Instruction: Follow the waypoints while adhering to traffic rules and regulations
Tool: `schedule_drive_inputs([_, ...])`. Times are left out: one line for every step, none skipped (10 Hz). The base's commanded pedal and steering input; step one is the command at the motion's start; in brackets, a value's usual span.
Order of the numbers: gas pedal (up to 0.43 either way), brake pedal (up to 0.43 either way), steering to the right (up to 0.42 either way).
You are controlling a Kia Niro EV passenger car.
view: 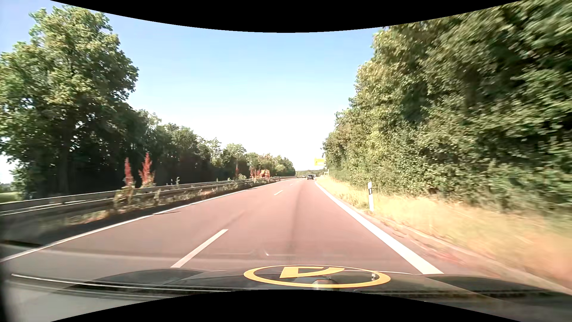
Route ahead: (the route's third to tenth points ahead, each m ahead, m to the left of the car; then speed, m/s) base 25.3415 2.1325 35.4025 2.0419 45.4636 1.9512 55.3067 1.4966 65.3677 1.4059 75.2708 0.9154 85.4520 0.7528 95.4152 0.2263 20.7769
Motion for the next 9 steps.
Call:
schedule_drive_inputs([0.150,0.000,0.006])
schedule_drive_inputs([0.150,0.000,0.006])
schedule_drive_inputs([0.150,0.000,0.006])
schedule_drive_inputs([0.150,0.000,0.005])
schedule_drive_inputs([0.150,0.000,0.002])
schedule_drive_inputs([0.157,0.000,0.000])
schedule_drive_inputs([0.169,0.000,-0.001])
schedule_drive_inputs([0.169,0.000,-0.001])
schedule_drive_inputs([0.169,0.000,-0.001])
